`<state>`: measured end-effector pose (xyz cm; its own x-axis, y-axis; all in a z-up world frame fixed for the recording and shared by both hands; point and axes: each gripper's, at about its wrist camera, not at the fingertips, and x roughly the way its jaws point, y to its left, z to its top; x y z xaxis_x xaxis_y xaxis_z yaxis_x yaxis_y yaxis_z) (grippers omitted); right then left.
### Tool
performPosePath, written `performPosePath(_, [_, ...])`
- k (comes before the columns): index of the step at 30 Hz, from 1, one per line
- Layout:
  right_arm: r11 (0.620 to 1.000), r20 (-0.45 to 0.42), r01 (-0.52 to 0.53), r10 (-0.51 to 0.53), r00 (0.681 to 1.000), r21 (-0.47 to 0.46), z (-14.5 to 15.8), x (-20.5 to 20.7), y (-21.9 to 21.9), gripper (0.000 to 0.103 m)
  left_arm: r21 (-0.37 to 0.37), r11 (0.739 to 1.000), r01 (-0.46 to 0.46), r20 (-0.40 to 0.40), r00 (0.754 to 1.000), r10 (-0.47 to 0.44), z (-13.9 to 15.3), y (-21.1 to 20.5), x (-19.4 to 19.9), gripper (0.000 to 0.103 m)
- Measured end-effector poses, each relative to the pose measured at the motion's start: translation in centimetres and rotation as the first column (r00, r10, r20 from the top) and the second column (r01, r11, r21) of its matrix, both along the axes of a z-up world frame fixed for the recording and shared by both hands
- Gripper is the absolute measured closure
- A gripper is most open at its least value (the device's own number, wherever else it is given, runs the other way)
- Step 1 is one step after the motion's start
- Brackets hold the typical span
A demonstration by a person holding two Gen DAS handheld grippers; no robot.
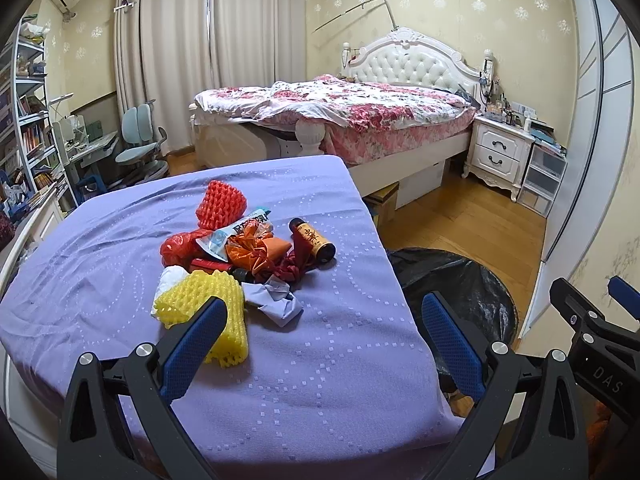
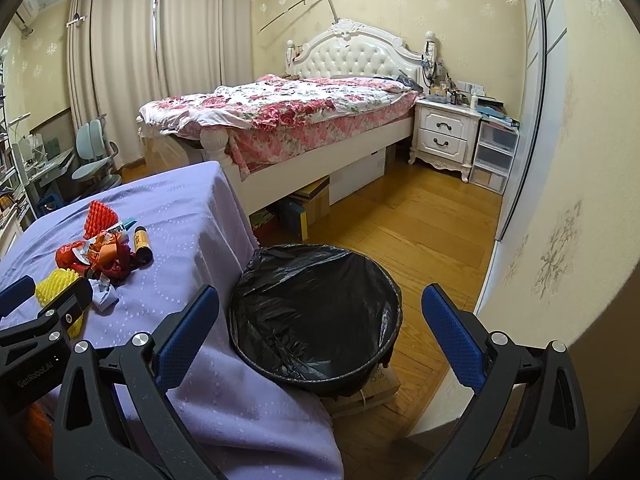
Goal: Collect trash
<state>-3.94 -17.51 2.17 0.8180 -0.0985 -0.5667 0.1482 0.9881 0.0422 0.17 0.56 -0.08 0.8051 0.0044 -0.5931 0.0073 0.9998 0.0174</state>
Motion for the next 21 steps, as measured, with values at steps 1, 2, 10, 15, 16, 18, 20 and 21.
performPosePath(1, [1.0,0.0,0.0,0.0,1.0,0.0,0.0,0.0,0.0,0.004,-0.002,1.0,0.001,0.0,1.0,-0.001,0.0,0.0,0.0,0.006])
performPosePath(2, [1.0,-0.001,0.0,0.0,1.0,-0.001,0.0,0.0,0.0,0.004,-0.001,1.0,0.0,0.001,1.0,0.0,-0.1,-0.1,0.0,0.006])
performPosePath(10, [1.0,-0.005,0.0,0.0,1.0,-0.001,-0.2,-0.1,0.0,0.004,0.007,1.0,-0.002,-0.007,1.0,0.002,-1.0,-0.1,-0.2,0.006])
performPosePath(15, [1.0,-0.006,0.0,0.0,1.0,-0.001,-0.3,-0.1,0.0,0.004,0.008,1.0,-0.003,-0.007,1.0,0.003,-1.0,0.0,-0.1,0.006])
performPosePath(16, [1.0,-0.006,0.0,0.0,1.0,0.0,-0.2,-0.1,0.0,0.004,0.009,1.0,-0.002,-0.008,1.0,0.002,-0.9,-0.1,-0.1,0.006])
performPosePath(18, [1.0,-0.006,0.0,0.0,1.0,-0.001,-0.3,-0.1,0.0,0.004,0.011,1.0,-0.002,-0.008,1.0,0.002,-1.0,-0.1,-0.1,0.006])
performPosePath(20, [1.0,-0.007,0.0,0.0,1.0,-0.001,-0.2,-0.1,0.0,0.004,0.011,1.0,-0.004,-0.01,1.0,0.004,-1.0,0.0,-0.1,0.006])
performPosePath(21, [1.0,-0.008,0.0,0.0,1.0,-0.001,-0.2,0.0,0.0,0.004,0.011,1.0,-0.004,-0.01,1.0,0.004,-1.1,-0.1,0.0,0.006])
